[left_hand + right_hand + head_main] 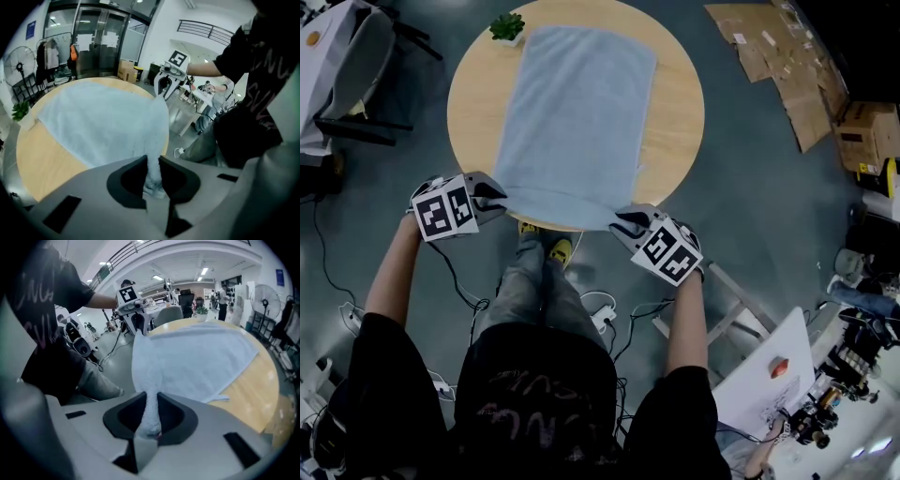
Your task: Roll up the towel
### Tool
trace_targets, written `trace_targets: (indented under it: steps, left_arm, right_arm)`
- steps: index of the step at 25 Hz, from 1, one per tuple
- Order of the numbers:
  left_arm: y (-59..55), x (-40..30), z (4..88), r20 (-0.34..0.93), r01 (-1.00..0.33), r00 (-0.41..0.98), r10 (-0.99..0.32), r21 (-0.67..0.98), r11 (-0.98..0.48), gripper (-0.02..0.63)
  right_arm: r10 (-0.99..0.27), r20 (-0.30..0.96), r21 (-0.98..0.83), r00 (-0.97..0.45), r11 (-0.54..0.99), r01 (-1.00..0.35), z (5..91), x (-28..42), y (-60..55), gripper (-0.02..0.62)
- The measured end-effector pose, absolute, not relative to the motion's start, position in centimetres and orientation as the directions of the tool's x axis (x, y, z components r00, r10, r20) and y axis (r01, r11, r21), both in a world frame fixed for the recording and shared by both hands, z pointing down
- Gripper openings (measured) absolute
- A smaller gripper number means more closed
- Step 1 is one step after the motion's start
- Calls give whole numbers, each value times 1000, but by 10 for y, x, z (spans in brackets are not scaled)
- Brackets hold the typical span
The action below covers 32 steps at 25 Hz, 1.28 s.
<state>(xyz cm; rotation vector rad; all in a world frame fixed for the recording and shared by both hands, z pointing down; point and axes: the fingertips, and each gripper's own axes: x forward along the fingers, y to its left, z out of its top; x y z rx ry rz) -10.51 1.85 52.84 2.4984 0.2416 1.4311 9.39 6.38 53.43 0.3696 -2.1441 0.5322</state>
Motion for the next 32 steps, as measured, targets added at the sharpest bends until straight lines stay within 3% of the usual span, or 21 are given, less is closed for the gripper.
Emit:
trace_targets:
  steps: [7, 15, 19, 23, 27, 32]
  left_arm:
    - [-57, -92, 516, 814, -104, 574, 90, 181, -978, 93]
    - [-77, -85, 533, 824, -120, 564, 47, 139, -983, 94]
    - [-40, -94, 520, 841, 29, 517, 158, 167, -986, 71]
    - [18, -105, 516, 821, 120, 462, 334, 316, -941, 69]
    - [38, -107, 528, 750, 45, 481, 454, 496, -867, 67]
    - [7, -101, 522, 658, -84, 609, 443, 609, -789, 71]
  right_arm:
    - [-331, 824, 57, -460, 856, -514, 534, 113, -15, 112]
    - [-366, 803, 59, -471, 834, -548, 547, 116, -36, 112]
    - [-295, 782, -37, -549, 857, -514, 530, 112, -10, 83]
    - [-126, 781, -195, -612, 881, -430, 524, 102, 47, 77]
    - [-27, 749, -361, -662, 822, -441, 540, 99, 73, 74]
    - [-109, 730, -383, -674, 752, -536, 540, 109, 40, 91]
